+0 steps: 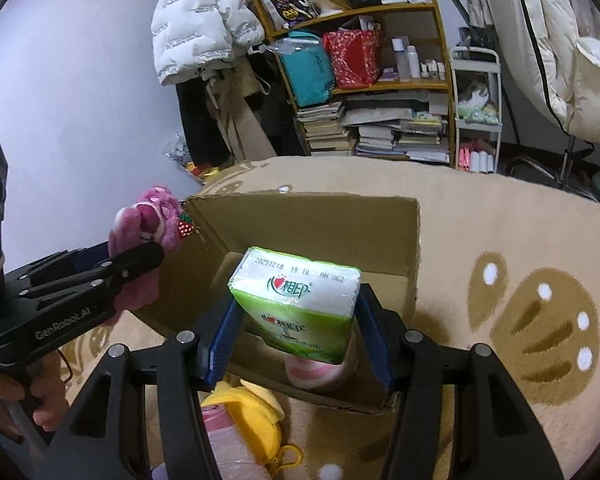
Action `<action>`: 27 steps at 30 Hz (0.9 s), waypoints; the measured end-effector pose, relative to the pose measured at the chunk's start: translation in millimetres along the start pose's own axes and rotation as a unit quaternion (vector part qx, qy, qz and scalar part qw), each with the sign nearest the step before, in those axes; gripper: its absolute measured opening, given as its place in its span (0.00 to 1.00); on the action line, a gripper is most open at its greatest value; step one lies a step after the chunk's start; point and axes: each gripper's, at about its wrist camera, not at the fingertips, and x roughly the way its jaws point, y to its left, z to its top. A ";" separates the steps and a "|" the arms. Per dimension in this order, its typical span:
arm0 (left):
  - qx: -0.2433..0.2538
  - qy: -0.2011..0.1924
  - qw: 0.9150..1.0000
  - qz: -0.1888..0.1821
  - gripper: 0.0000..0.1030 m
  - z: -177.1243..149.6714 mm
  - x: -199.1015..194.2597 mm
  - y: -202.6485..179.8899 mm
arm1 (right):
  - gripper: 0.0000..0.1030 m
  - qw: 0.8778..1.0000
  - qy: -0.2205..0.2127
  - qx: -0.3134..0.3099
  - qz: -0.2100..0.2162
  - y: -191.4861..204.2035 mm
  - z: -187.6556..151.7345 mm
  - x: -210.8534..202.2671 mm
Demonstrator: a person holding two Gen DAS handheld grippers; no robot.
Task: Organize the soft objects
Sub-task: 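Carry the pink bear and green pack into the box with both tools and release, then withdraw both open tools up and away from the box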
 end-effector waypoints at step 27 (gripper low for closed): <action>-0.030 0.012 0.999 0.031 0.88 -0.3 -45.3 10.7 | 1.00 0.999 -0.022 0.030 -0.015 -3.0 15.2 -34.4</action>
